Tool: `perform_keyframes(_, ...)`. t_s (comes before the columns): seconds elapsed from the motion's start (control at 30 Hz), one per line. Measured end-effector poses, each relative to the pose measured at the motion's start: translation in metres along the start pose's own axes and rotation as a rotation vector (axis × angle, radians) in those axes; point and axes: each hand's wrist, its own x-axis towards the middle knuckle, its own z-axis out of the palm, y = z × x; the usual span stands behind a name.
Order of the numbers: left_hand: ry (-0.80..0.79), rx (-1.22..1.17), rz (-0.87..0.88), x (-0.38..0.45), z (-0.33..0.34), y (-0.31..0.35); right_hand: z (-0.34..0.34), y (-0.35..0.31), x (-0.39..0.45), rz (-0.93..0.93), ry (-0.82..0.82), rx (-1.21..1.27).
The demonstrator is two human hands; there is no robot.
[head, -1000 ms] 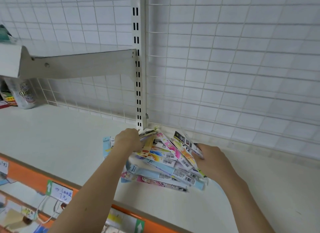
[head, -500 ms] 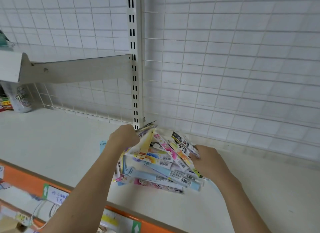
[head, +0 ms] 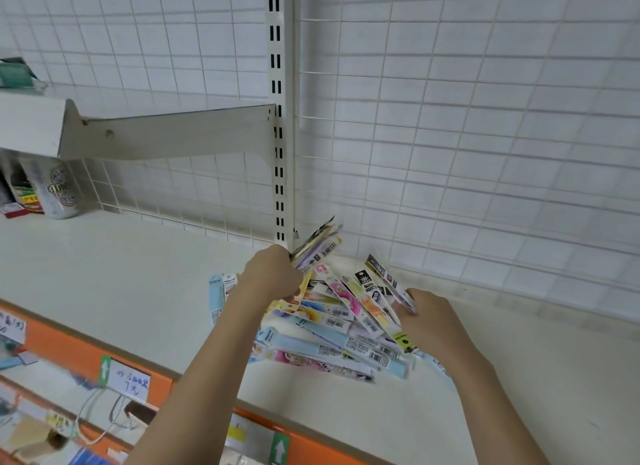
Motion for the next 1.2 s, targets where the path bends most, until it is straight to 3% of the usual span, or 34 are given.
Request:
perform_keyframes(0.37, 0.088, -0.026, 0.051, -0.015, 0.001, 0.007, -0.001, 0.003, -0.002, 0.007, 0.005, 0.035)
perform_keyframes(0.57, 0.136, -0.234, 0.017, -0.023, 0.000, 0.008, 0.001, 0.006, -0.003, 0.006, 0.026, 0.076)
perform_keyframes(0.8, 0.072, -0.560, -0.082, -0.030, 0.009, 0.008, 0.003, 0.008, -0.003, -0.012, 0.034, 0.070)
perform_keyframes(1.03, 0.095, -0.330, 0.059, -0.036, 0.016, 0.001, 0.003, 0.006, 0.001, -0.003, 0.000, 0.031)
perform_keyframes(1.2, 0.099, -0.349, 0.063, -0.036, 0.018, -0.007, -0.001, -0.011, 0.017, -0.016, -0.070, -0.052)
